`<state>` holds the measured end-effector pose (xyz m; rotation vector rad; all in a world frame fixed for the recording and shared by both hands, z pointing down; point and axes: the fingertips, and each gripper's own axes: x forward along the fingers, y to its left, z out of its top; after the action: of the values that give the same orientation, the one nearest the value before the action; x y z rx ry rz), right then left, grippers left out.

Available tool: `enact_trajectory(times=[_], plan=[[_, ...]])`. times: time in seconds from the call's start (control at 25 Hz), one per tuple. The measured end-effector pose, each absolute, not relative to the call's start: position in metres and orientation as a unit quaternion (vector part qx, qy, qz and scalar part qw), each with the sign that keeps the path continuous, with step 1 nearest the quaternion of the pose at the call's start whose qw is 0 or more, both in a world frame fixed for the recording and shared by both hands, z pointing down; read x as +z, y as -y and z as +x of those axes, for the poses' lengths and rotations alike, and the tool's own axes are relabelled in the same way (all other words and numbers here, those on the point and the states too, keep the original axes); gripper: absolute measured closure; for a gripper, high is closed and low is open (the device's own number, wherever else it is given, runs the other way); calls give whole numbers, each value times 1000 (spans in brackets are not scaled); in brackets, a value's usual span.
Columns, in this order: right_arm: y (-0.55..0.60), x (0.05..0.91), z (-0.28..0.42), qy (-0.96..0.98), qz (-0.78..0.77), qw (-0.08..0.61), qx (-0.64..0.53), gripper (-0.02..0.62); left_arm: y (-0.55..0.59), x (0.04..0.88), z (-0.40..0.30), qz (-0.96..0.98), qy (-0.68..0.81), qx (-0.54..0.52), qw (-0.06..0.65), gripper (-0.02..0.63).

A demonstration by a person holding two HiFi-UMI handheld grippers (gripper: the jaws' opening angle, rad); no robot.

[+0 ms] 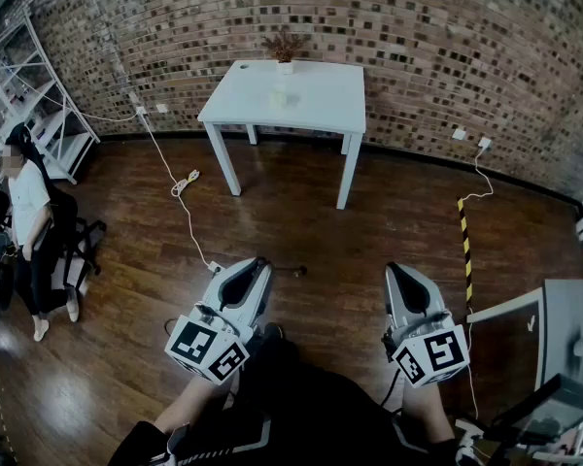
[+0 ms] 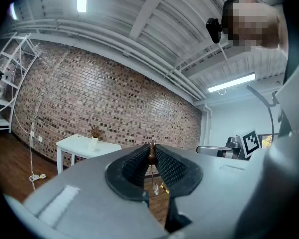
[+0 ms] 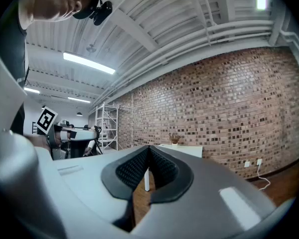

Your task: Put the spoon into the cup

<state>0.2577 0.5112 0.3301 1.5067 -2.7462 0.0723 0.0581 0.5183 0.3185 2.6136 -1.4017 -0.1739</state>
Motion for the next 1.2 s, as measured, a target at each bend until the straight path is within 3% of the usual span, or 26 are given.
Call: enact_trajectory(times=[0.84,1.2], plan=[[-320,335,150,864,501,8,52,589,-329,331,-47,888,439,-72,113,570],[-250,340,143,866,496,8,59,589,-261,340,-50,887,440,-70,123,571]])
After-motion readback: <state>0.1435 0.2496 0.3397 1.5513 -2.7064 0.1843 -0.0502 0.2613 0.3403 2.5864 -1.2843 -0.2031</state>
